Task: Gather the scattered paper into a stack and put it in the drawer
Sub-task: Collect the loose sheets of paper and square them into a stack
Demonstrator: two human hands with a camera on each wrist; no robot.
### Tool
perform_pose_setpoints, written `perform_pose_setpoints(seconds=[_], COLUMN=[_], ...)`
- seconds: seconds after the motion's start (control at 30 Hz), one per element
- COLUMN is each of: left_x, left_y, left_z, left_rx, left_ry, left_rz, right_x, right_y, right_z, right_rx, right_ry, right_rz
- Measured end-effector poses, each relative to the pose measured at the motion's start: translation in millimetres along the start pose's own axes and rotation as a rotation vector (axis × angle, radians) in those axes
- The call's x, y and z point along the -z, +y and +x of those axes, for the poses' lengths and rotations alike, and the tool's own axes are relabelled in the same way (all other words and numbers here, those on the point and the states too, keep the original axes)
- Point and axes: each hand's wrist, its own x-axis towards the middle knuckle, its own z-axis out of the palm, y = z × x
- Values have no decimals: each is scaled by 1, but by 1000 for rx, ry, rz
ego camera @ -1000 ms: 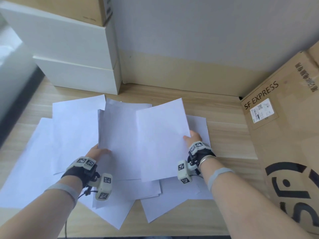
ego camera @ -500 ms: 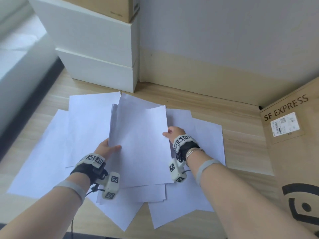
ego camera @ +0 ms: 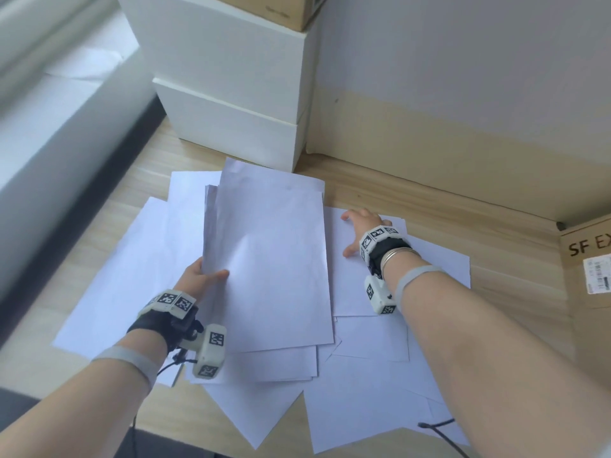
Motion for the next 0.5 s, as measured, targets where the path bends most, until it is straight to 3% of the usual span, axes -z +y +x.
perform_pose_setpoints(seconds=[0.5], left_x=[2], left_y=[-2], left_z=[-4], left_rx=[23], left_ry=[-28], left_rz=[-71], right_x=[4], right_y=[-6], right_z=[5], right_rx=[51], right_ry=[28], right_rz=[-176])
